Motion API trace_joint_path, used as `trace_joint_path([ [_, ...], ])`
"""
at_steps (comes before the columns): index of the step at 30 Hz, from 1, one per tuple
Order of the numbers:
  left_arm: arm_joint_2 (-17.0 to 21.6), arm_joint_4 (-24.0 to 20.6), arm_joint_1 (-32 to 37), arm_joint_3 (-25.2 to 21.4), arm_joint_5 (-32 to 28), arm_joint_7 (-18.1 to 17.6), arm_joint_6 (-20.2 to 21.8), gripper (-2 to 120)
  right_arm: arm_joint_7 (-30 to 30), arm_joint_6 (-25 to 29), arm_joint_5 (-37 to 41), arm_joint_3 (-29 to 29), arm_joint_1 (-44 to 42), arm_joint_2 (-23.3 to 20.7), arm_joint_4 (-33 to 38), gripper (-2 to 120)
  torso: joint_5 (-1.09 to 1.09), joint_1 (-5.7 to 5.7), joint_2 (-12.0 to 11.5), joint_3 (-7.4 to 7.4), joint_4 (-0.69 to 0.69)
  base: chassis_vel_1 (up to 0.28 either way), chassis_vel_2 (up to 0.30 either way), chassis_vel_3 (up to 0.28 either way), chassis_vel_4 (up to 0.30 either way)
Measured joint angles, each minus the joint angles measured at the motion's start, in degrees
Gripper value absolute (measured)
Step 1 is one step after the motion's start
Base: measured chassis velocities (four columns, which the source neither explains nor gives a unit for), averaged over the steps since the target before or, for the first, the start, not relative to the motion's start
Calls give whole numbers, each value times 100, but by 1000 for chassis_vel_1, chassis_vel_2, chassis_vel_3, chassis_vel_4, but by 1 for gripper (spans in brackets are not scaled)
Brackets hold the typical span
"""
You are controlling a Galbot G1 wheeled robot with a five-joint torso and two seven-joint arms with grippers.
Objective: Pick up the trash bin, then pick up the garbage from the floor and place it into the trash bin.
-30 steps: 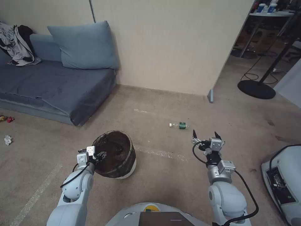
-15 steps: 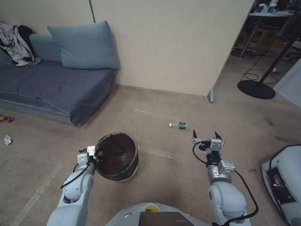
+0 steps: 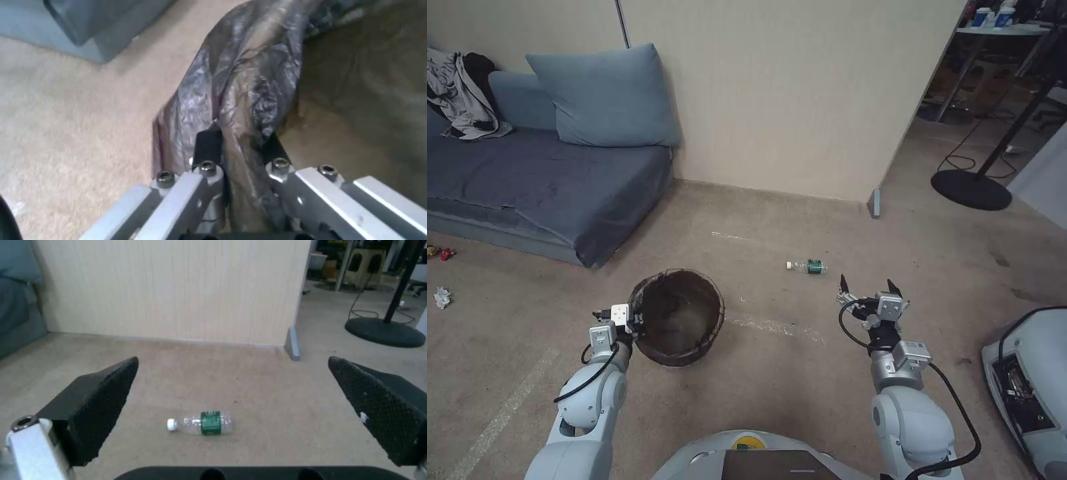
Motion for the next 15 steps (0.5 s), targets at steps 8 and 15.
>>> trace_joint_path([
  [8,32,-549,60,13,-67,-145,-220,4,22,-101,0,31,7,0,91,100,1,0,0,0,0,0,0,0,0],
  [15,42,-782,91,28,47,-90,-387,4,31,-96,3,30,-13,0,126,100,2,0,0,-1,0,0,0,0,0],
])
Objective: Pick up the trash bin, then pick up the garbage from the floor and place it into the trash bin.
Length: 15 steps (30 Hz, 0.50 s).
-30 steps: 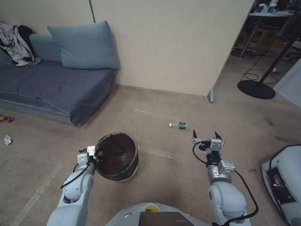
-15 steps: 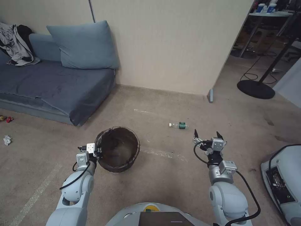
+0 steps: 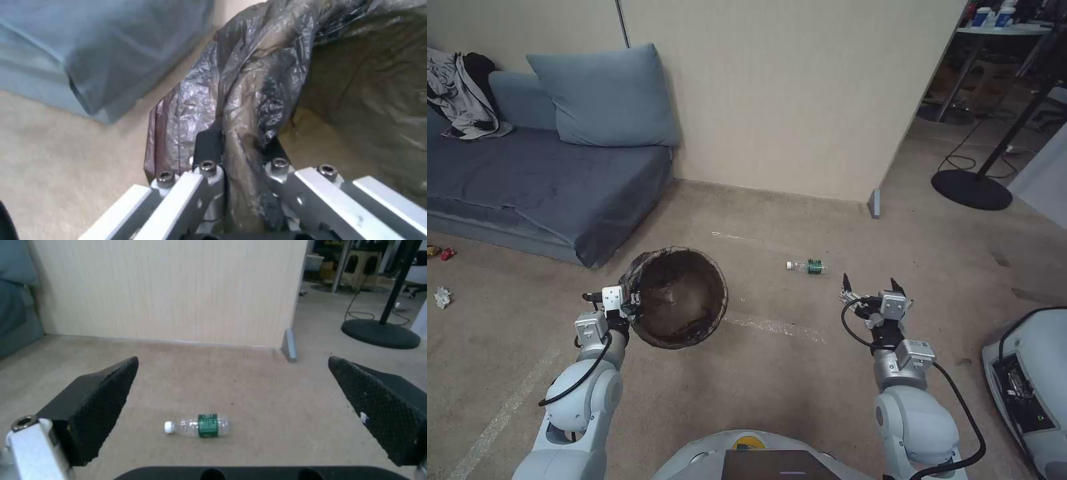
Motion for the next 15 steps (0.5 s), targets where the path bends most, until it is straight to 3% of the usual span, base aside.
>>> trace_joint_path([
  [3,-1,14,19,-6,271,284,-119,4,3,4,11,5,-7,0,18,100,0,0,0,0,0,0,0,0,0],
  [15,-17,51,29,10,387,414,-170,4,40,9,68,25,-12,0,49,100,-1,0,0,0,0,-4,-3,-3,-4],
])
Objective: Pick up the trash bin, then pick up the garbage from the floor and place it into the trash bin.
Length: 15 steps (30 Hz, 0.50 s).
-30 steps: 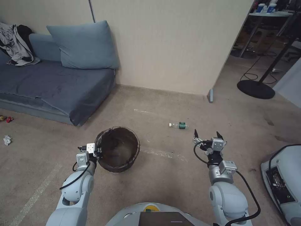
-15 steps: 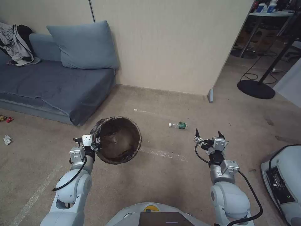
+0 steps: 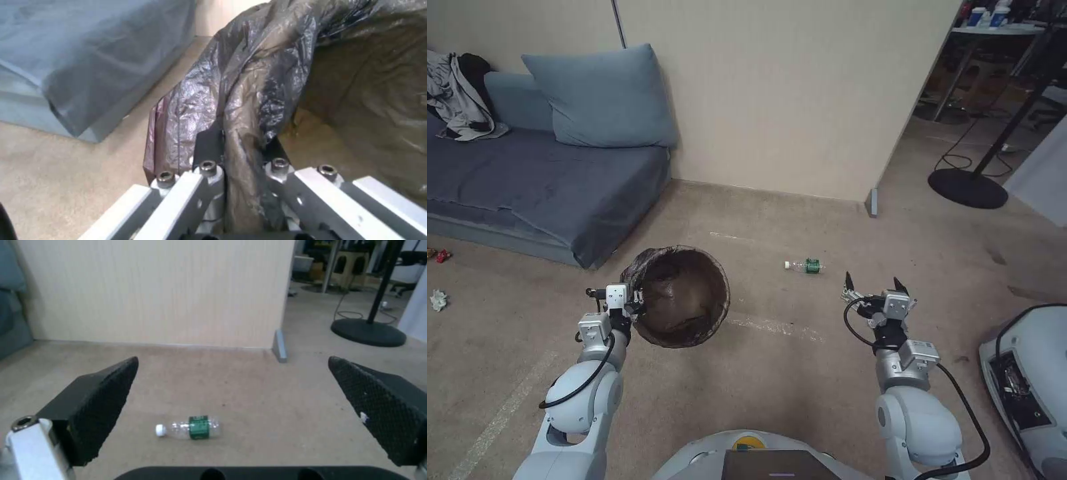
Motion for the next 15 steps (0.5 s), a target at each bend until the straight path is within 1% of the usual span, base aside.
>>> trace_joint_path([
  [11,-21,59,-6,3,26,2,-30,4,4,27,34,0,16,0,-19,100,0,0,0,0,-1,-57,-53,-54,-54],
  [15,-28,78,-7,2,34,-15,-38,4,0,27,53,0,24,0,-27,100,0,0,0,0,-1,-24,-27,-21,-24],
])
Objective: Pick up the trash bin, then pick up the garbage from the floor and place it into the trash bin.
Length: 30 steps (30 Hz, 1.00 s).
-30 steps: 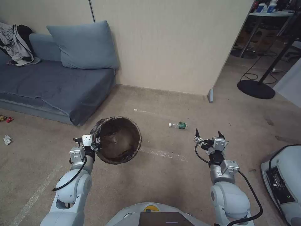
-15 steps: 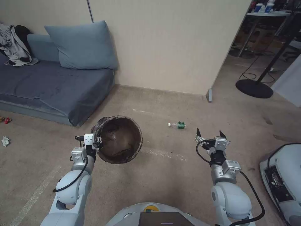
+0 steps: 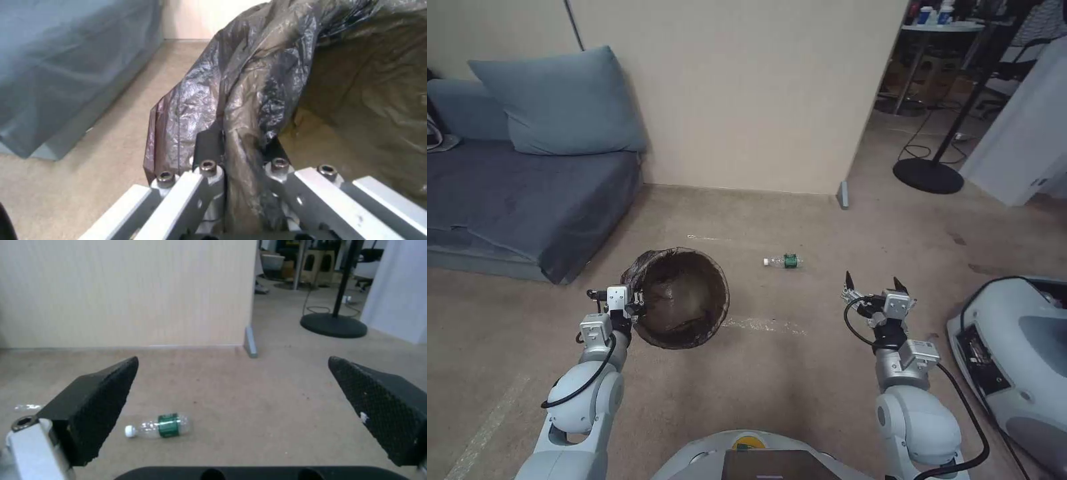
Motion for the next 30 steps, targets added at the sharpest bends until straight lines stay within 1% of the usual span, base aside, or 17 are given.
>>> trace_joint_path([
  [7,-10,10,-1,-9,-12,-58,10,4,29,16,-2,-2,19,0,-20,100,0,0,0,0,0,0,0,0,0],
  [10,-12,17,2,-24,-22,-68,17,4,31,-4,-2,7,24,0,-20,100,0,0,0,0,2,0,0,0,0],
  [18,-19,17,5,-44,-55,-69,15,4,19,-27,-1,18,19,0,-9,100,0,0,0,0,1,-6,7,4,-6],
  [30,-17,-6,38,-67,-108,-56,-20,4,-55,-14,-17,2,-29,0,6,100,0,0,0,0,1,-76,74,81,-80],
])
